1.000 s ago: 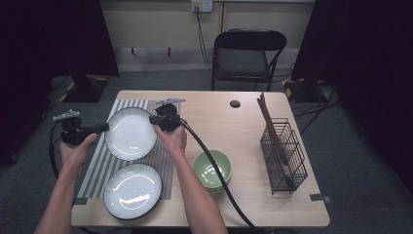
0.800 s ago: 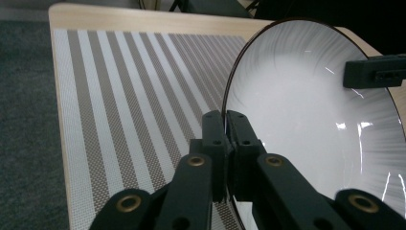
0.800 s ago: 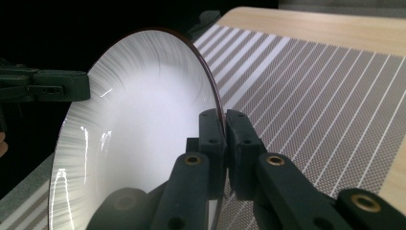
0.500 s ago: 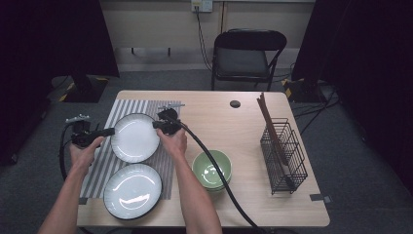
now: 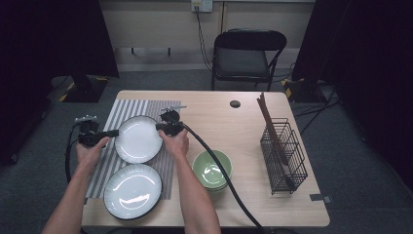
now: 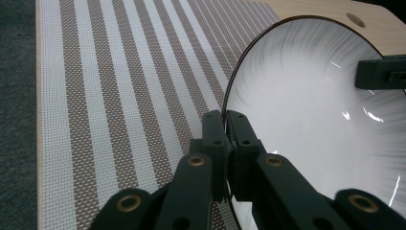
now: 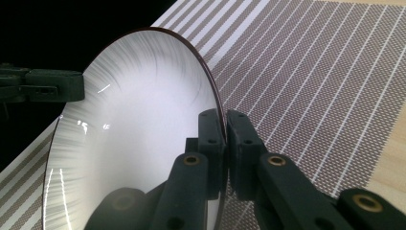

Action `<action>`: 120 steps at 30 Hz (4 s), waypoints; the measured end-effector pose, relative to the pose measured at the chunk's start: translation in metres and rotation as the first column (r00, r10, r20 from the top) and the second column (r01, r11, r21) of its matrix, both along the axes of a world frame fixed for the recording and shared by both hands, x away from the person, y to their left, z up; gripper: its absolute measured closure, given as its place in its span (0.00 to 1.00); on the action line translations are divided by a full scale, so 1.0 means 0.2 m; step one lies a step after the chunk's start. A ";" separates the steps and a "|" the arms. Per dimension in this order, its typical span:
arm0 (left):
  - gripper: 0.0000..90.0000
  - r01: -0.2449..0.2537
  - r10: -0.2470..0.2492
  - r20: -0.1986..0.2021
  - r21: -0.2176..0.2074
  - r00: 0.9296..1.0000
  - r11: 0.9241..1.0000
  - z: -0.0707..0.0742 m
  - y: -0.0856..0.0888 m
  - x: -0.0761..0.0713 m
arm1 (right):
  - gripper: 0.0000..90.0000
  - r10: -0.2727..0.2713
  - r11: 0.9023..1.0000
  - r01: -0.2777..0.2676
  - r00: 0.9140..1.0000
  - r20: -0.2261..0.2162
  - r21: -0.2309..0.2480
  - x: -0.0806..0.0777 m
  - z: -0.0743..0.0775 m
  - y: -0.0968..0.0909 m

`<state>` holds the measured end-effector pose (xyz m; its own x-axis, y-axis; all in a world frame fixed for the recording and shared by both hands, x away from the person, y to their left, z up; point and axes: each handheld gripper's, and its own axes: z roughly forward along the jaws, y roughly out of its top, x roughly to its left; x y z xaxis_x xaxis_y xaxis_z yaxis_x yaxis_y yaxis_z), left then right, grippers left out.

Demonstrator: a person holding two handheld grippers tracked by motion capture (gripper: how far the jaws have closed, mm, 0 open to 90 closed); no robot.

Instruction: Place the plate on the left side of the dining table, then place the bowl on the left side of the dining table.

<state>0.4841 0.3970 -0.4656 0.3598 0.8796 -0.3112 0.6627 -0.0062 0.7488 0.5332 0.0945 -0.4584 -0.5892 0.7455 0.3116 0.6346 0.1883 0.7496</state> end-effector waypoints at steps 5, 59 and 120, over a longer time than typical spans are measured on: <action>0.97 -0.018 0.018 -0.006 0.003 1.000 1.000 0.00 -0.02 0.01 | 0.76 -0.053 0.999 0.053 0.999 -0.007 0.003 0.01 0.02 -0.02; 0.71 0.125 -0.127 0.089 0.030 0.988 0.992 0.20 -0.17 -0.31 | 0.51 -0.048 0.999 0.048 0.992 0.119 0.000 -0.15 0.43 -0.74; 0.54 0.439 -0.441 0.160 0.051 0.883 0.897 0.19 -0.93 -0.58 | 0.83 0.035 0.999 -0.037 0.996 0.085 0.024 -0.68 0.20 -1.12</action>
<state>0.3682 0.2111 -0.4273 0.7555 0.6225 -0.2043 0.4582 -0.2792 0.8438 0.3968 -0.1289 -0.4185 -0.6402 0.7158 0.2787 0.5623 0.1895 0.8049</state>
